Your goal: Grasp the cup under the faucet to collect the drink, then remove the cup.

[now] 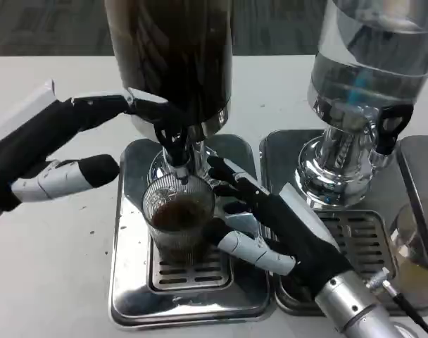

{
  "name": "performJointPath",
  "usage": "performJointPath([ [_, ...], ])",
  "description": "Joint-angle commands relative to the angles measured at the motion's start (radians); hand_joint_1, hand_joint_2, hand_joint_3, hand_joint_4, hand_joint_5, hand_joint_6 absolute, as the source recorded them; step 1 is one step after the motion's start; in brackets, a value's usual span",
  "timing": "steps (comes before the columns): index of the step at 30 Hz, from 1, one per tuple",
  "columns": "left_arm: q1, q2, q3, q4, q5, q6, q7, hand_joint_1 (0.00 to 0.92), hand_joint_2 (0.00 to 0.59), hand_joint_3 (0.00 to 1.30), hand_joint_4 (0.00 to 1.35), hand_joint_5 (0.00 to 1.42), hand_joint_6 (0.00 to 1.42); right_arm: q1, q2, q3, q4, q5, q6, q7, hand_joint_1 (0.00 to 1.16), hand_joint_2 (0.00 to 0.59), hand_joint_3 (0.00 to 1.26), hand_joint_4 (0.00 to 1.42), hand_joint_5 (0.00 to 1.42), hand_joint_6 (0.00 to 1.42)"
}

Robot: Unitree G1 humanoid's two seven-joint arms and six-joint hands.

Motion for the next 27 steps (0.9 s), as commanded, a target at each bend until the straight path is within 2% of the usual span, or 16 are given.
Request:
performJointPath([
  [1,0.031,0.026,0.032,-0.006,0.038,-0.005,0.041,0.000,0.065,0.37,0.28,0.26,0.21,-0.012,0.002,-0.006,-0.015,0.013,-0.009,0.011,0.12,0.008,0.08,0.10,0.16,0.25],
  [17,0.102,0.040,0.075,-0.012,0.072,0.006,0.113,0.000,0.066,0.36,0.24,0.24,0.18,-0.007,-0.005,-0.016,-0.031,0.022,-0.002,0.037,0.16,0.021,0.08,0.10,0.16,0.23],
  [23,0.125,0.042,0.083,-0.013,0.083,0.001,0.129,0.000,0.064,0.36,0.24,0.23,0.18,-0.012,-0.008,-0.017,-0.024,0.006,0.000,0.032,0.17,0.020,0.08,0.10,0.16,0.23],
  [27,0.135,0.047,0.087,-0.001,0.087,-0.006,0.135,0.000,0.065,0.35,0.24,0.23,0.18,-0.020,-0.012,-0.010,-0.016,-0.017,0.003,0.030,0.22,0.025,0.08,0.10,0.15,0.23],
])
